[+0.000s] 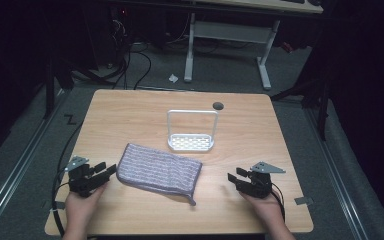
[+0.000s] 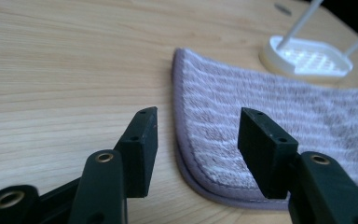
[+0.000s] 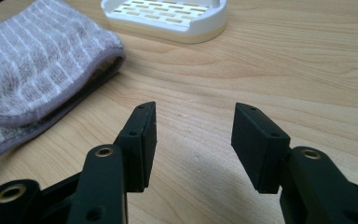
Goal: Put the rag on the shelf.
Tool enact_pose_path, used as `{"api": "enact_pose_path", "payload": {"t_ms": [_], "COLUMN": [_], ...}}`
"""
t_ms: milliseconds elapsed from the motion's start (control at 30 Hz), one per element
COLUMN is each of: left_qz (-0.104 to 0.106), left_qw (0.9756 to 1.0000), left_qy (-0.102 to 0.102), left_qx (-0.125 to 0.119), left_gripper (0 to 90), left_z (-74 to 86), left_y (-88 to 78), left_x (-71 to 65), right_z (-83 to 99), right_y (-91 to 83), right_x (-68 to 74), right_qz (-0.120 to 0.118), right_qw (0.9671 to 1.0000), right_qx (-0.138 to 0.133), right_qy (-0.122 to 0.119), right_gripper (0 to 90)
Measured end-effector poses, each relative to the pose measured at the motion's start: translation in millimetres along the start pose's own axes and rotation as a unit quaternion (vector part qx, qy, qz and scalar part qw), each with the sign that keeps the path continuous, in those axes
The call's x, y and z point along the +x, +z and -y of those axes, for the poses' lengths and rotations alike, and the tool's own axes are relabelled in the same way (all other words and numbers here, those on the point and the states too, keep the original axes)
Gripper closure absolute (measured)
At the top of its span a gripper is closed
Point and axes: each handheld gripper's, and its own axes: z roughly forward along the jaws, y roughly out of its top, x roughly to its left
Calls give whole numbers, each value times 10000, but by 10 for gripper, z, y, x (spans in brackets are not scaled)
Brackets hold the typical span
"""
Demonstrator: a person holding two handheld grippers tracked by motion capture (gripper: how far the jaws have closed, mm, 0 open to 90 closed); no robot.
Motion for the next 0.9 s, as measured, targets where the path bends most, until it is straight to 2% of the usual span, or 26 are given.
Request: {"api": "enact_pose_path", "payload": {"t_ms": [33,67,133,233,333,433,467,500,533,567,600,667,700,733,767,800,867,900], "left_qz": [12,12,182,260,491,797,797,968,968,1135,1324,1493,1493,1438,1380,1380,1175,1241], "left_qw": [9999,9999,9996,9986,9977,9954,9954,9927,9927,9897,9854,9816,9816,9793,9782,9782,9733,9737], "left_qy": [107,107,172,422,444,502,502,664,664,801,972,1082,1082,1265,1333,1333,1571,1532], "left_qx": [52,52,128,173,131,183,183,265,265,358,439,490,490,661,792,792,1189,1146], "left_gripper": [480,481,488,515,555,668,745,823,851,851,880,885,885,885,889,893,898,898], "left_z": [-4,-4,-4,-4,-9,-1,-1,15,15,21,19,26,26,69,109,109,278,324], "left_y": [31,31,98,133,136,187,187,275,275,346,441,551,551,678,738,738,805,765], "left_x": [-41,-41,-142,-266,-391,-617,-617,-872,-872,-1048,-1283,-1490,-1490,-1630,-1663,-1663,-1684,-1668], "right_z": [10,20,32,34,36,43,43,42,42,40,37,36,36,40,44,44,57,59], "right_y": [-1,-9,-32,-47,-39,-27,-27,-17,-17,-12,-4,-1,-1,1,2,2,0,0], "right_x": [9,20,30,44,63,79,79,83,83,82,88,93,93,101,107,107,123,128], "right_qz": [-8,-10,-29,-65,-90,-101,-101,-107,-107,-112,-120,-121,-121,-140,-147,-147,-193,-203], "right_qw": [10000,10000,10000,10000,9999,9998,9998,9998,9998,9998,9998,9998,9998,9998,9997,9997,9997,9996], "right_qx": [23,48,12,-14,13,48,48,58,58,56,69,71,71,79,93,93,107,104], "right_qy": [-47,-75,-79,-74,-110,-134,-134,-138,-138,-146,-130,-131,-131,-150,-142,-142,-140,-155], "right_gripper": [509,511,517,531,536,541,541,546,546,548,550,555,555,559,561,561,567,571]}}
